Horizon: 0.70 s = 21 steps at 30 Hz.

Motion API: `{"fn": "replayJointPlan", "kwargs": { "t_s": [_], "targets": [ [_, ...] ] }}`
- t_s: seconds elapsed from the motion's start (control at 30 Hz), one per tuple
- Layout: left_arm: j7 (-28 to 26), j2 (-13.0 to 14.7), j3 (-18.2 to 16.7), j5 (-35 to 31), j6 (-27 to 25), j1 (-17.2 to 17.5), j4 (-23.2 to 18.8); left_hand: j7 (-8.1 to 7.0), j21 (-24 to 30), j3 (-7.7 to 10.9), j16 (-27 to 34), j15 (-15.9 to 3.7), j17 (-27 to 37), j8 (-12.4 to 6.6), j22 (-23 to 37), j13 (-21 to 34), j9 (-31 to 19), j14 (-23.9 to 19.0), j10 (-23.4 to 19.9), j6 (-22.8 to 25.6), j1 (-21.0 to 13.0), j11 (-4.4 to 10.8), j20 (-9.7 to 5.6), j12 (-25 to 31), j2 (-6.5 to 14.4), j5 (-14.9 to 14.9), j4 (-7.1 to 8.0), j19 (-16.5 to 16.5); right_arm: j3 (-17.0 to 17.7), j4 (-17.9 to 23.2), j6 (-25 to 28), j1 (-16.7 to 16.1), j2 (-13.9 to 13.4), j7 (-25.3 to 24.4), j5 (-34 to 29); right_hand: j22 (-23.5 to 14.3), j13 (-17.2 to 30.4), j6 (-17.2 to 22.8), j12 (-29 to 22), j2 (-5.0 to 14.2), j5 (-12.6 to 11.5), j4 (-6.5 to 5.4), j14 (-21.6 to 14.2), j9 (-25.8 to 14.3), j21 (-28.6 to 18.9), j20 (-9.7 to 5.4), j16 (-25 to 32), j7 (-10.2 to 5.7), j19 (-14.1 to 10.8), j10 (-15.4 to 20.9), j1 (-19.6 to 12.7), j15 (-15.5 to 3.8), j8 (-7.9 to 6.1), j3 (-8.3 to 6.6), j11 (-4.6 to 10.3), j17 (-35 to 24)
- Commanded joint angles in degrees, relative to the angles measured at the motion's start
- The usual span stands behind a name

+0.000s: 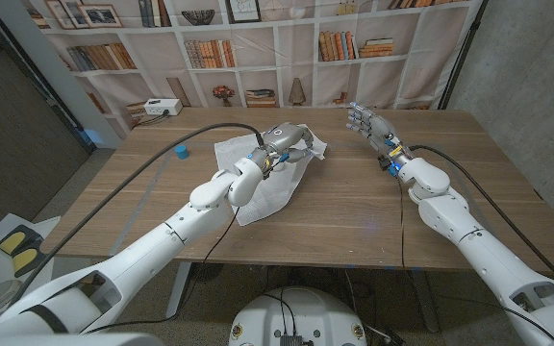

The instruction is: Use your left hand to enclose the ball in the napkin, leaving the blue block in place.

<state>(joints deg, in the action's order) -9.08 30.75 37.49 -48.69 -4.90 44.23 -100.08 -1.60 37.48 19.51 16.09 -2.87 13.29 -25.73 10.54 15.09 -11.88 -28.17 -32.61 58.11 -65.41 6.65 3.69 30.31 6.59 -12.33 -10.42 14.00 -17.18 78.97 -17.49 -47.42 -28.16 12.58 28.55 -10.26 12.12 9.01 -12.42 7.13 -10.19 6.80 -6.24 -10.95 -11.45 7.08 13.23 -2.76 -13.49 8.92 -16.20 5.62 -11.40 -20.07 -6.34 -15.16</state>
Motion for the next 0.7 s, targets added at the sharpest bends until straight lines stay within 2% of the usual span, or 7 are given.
{"fn": "replayJointPlan", "kwargs": {
  "t_s": [0.03, 0.4, 0.47, 0.57, 0.7],
  "targets": [
    [-4.9, 1.3, -5.1, 1.2, -8.4, 6.5, -5.9, 5.44, 0.0, 0.72, -0.1, -6.73, 0.2, -5.16, 0.1, 0.4, -4.7, -0.3, 0.0, 5.3, -0.2, 0.55, 0.26, 0.0, -0.7, -0.4, 0.07, 0.0, -1.2, -0.7, 0.6, 1.7, 0.4, 0.7, -0.9, -0.1, 0.1, 0.3, 0.3, -0.18, -0.1, 0.04, -0.2, 0.0, -0.3, 0.25, 0.1, 0.01, -0.2, 0.3, 0.0, -0.13, 0.12, 0.03, 0.11, -0.1],
    [-8.7, 0.1, -8.0, 5.2, -14.8, 10.7, -6.2, 6.58, -0.2, 1.57, -0.5, -6.61, 0.1, -5.63, 0.1, 0.6, -5.4, -0.2, 0.1, 5.4, -0.4, 0.24, 0.4, -0.1, -1.6, -0.8, 0.09, -0.2, -1.5, 0.7, 2.5, 2.0, 0.1, 0.0, -1.3, -0.1, 0.1, 0.3, 0.3, -0.15, 0.0, 0.01, -0.3, 0.0, -0.3, 0.24, 0.1, -0.09, -0.2, 0.4, 0.1, -0.07, 0.14, 0.07, -0.09, -0.1],
    [-9.2, -0.1, -8.1, 5.4, -16.6, 11.2, -6.3, 6.77, -0.2, 1.71, -0.5, -6.62, 0.1, -5.7, 0.1, 0.6, -5.4, -0.3, -0.1, 5.4, -0.4, 0.19, 0.46, 0.0, -1.7, -0.9, 0.09, -0.2, -1.7, 0.8, 2.7, 2.2, 0.0, 0.1, -1.6, -0.1, 0.1, 0.3, 0.3, -0.15, 0.0, 0.0, -0.3, 0.0, -0.3, 0.21, 0.1, -0.07, -0.2, 0.3, 0.1, -0.09, 0.14, 0.09, 0.29, -0.1],
    [-9.7, -0.4, -8.2, 5.5, -19.3, 11.7, -6.3, 7.25, -0.3, 1.95, -0.6, -6.62, 0.1, -5.91, 0.1, 0.7, -5.6, -0.4, -0.3, 5.6, -0.5, 0.19, 0.49, 0.0, -2.0, -1.0, 0.05, -0.2, -1.9, 1.0, 3.1, 2.5, 0.0, 0.1, -1.8, -0.1, 0.1, 0.3, 0.3, -0.16, 0.0, 0.01, -0.3, 0.0, -0.3, 0.22, 0.1, -0.08, -0.2, 0.3, 0.1, -0.07, 0.14, 0.11, 0.13, -0.1],
    [-8.9, -0.3, -7.3, 4.7, -23.4, 11.6, -6.3, 7.16, -0.3, 2.21, -0.6, -6.51, 0.1, -6.04, 0.1, 0.8, -5.8, -0.5, -0.4, 5.6, -0.5, 0.37, 0.53, 0.1, -2.2, -1.2, 0.11, -0.2, -2.2, 0.8, 3.6, 2.9, 0.1, 0.1, -1.9, -0.1, 0.1, 0.3, 0.3, -0.15, 0.0, 0.01, -0.3, 0.0, -0.3, 0.23, 0.1, -0.04, -0.2, 0.4, 0.1, -0.08, 0.14, 0.12, 0.03, -0.1]
  ]
}}
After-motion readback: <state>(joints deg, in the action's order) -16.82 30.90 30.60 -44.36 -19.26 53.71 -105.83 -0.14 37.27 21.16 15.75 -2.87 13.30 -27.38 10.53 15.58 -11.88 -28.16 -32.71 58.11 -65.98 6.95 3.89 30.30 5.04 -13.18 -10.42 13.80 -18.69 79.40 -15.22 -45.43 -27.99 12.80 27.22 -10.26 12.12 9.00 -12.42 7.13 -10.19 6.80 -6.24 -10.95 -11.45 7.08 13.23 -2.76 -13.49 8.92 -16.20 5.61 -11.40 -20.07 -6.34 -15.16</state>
